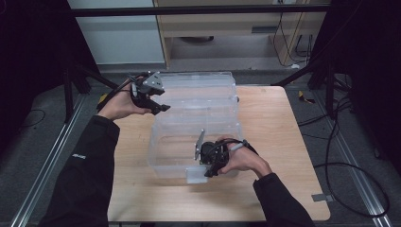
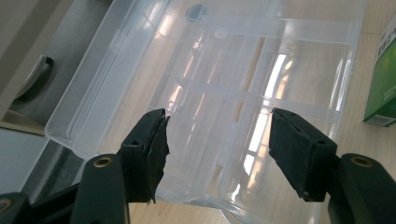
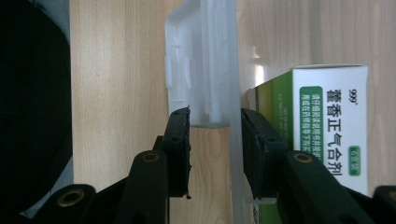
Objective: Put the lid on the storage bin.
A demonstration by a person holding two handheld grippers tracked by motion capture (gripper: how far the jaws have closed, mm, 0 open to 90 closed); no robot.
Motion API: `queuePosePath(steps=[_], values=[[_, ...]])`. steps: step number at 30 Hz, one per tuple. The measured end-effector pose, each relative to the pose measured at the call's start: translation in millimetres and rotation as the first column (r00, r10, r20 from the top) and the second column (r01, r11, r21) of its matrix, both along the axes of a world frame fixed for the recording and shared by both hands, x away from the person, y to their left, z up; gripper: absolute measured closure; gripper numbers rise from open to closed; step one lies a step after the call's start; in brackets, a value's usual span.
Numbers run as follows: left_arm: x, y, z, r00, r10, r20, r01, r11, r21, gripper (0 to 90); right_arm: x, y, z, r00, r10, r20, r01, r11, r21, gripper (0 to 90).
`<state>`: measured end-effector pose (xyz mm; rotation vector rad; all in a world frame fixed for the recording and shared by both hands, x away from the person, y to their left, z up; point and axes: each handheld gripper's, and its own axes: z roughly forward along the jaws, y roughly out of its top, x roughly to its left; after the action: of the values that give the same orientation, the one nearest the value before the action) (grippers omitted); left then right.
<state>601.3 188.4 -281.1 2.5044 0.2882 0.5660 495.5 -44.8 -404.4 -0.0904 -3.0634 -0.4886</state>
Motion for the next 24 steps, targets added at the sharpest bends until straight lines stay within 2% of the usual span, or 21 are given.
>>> queuePosePath(steps=[2,13,24], values=[[2.2,-2.4,-0.6,1.0,-0.008,-0.002,0.008,0.9998,0.017,36.7,0.6,-0.1,-0.1,1.0,0.006,0.002,-0.006,1.0,0.001,65.1],[8.3,-11.5,-5.6,0.9981,-0.056,-0.027,0.058,0.9969,0.054,41.2,1.0,0.0,0.0,1.0,0.008,-0.003,-0.008,1.0,0.0,65.1],[15.5,-18.3,-12.0,0.9967,-0.072,-0.038,0.076,0.993,0.091,48.8,0.7,0.3,0.2,1.0,0.001,-0.005,-0.001,1.0,-0.004,65.1]])
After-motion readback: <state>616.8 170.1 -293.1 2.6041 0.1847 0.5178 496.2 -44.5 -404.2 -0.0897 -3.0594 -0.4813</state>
